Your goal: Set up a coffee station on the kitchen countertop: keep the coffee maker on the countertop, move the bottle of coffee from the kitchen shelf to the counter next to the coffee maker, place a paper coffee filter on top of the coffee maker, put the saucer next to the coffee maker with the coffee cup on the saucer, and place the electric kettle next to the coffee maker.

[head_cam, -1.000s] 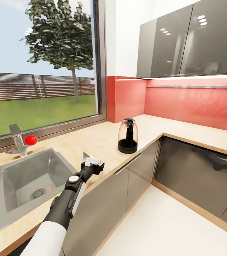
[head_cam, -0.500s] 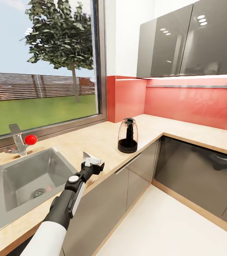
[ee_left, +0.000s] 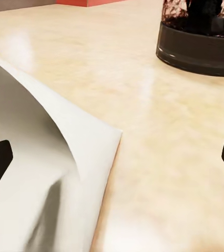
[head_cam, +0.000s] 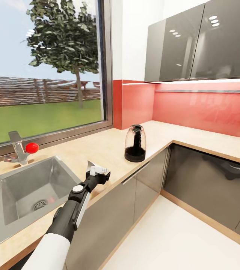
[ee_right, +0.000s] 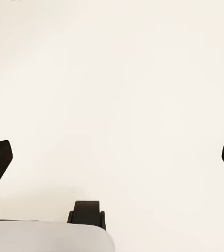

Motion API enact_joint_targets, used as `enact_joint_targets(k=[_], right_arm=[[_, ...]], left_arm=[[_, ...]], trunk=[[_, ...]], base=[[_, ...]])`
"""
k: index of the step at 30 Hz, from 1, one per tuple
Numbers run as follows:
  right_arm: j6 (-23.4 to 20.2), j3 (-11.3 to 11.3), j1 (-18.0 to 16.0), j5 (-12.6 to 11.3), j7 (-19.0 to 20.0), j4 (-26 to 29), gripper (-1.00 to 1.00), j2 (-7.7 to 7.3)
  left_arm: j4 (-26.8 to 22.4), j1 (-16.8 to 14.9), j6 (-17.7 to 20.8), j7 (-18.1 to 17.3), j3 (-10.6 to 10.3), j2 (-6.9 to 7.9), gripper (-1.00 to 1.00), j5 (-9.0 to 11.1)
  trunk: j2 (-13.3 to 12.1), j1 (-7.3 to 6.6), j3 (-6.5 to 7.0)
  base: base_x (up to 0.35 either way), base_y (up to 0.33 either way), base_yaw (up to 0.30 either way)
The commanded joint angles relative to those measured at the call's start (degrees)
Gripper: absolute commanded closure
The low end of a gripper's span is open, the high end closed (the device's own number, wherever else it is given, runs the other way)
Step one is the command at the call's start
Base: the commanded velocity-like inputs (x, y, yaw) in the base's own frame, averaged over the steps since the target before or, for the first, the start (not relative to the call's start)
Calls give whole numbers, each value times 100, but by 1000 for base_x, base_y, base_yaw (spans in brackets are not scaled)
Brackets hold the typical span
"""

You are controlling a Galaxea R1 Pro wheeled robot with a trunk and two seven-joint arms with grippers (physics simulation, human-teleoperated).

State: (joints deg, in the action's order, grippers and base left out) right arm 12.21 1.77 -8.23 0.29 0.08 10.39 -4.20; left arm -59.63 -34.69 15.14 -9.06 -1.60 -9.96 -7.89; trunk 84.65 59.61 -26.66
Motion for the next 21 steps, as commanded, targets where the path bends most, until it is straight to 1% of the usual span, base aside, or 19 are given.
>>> enact_joint_targets(k=[1,14,21], right_arm=[[18,16,-4,3,1,-5,-100,-2],[18,17,-4,4,1,-6,-100,-2],[18,16,-4,6,1,-6,-100,-2]], left_arm=[[-9,-3,24,-34,9,-3,-100,-61],[3,-3,48,-35,-12,-3,-100,-63],[2,-3,137,-58,-34,-3,-100,-64]], trunk=[[3,0,-6],[3,0,-6],[3,0,-6]], base=[[3,0,0],[14,0,0],[0,0,0]])
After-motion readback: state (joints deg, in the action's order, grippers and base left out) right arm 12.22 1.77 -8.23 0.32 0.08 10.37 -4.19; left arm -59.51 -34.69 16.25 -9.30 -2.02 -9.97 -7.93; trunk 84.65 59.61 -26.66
